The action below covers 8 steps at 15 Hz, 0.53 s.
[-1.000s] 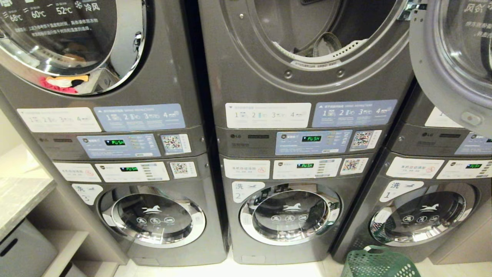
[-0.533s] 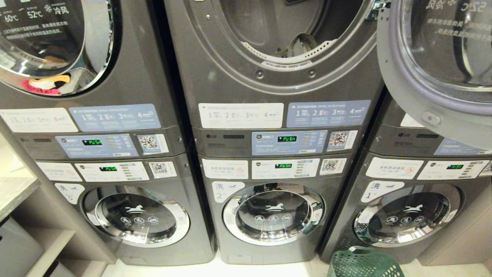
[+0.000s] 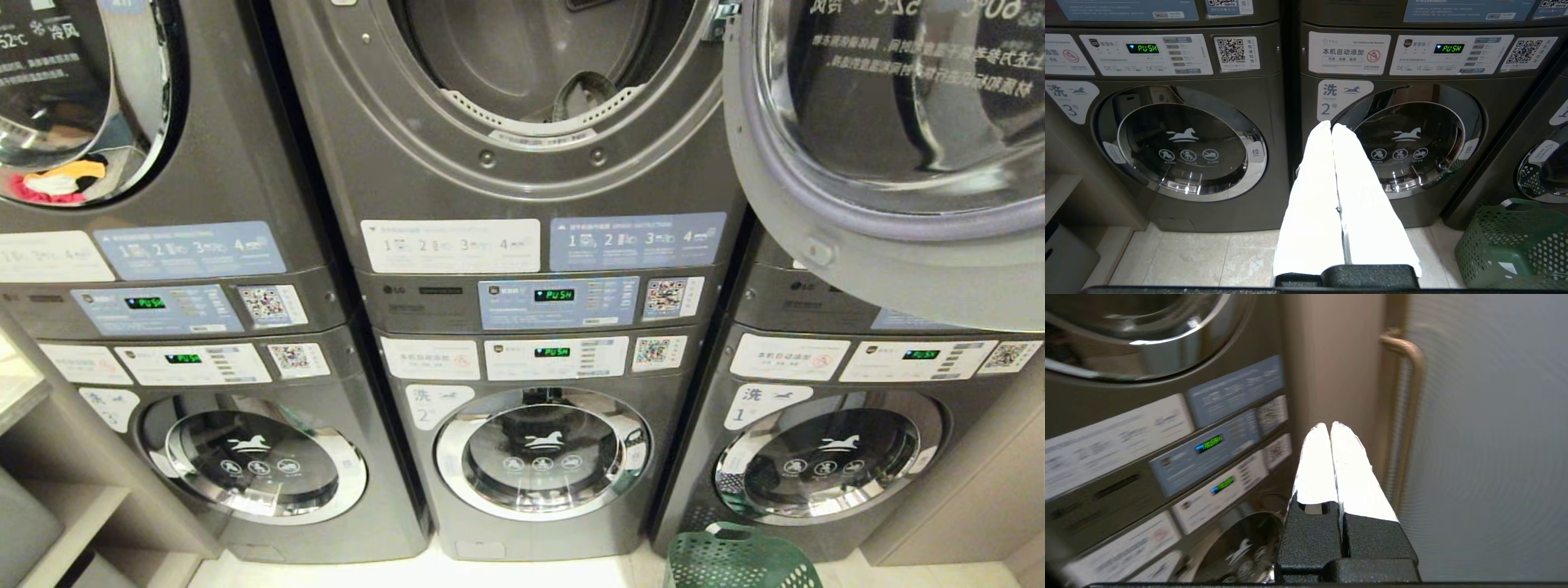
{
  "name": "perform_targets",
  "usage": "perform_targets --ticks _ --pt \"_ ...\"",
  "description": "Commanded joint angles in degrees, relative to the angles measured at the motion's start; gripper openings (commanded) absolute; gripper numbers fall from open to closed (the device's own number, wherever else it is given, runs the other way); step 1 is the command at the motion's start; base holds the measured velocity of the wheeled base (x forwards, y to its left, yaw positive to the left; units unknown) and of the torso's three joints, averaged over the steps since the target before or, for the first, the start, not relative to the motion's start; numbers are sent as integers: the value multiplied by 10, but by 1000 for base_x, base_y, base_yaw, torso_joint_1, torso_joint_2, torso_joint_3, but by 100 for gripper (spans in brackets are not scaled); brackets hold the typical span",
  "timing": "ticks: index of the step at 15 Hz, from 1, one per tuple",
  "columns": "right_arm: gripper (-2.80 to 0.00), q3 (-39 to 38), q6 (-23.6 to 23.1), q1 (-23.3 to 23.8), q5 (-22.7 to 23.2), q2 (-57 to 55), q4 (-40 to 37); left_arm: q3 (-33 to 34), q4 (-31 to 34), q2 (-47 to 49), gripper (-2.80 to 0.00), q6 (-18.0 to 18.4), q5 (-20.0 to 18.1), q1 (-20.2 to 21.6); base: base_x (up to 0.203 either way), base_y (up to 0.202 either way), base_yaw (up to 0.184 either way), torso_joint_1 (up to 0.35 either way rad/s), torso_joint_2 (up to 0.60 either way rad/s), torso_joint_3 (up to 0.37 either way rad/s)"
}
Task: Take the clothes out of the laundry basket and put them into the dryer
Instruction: Close the dryer
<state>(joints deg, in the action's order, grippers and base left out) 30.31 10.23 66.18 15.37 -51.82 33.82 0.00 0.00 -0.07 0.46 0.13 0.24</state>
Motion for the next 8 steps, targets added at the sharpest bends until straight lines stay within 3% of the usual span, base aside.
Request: perform_targets --ticks 1,3,5,8 --pt "-280 5 0 0 72 2 5 1 0 1 -280 0 0 0 0 0 0 0 0 0" --pt "-280 8 -17 0 116 3 7 1 0 1 -280 0 0 0 0 0 0 0 0 0" --pt "-280 10 -19 -1 116 8 5 1 0 1 -280 0 0 0 0 0 0 0 0 0" --pt "-280 23 -26 -81 99 23 2 1 0 1 -280 0 0 0 0 0 0 0 0 0"
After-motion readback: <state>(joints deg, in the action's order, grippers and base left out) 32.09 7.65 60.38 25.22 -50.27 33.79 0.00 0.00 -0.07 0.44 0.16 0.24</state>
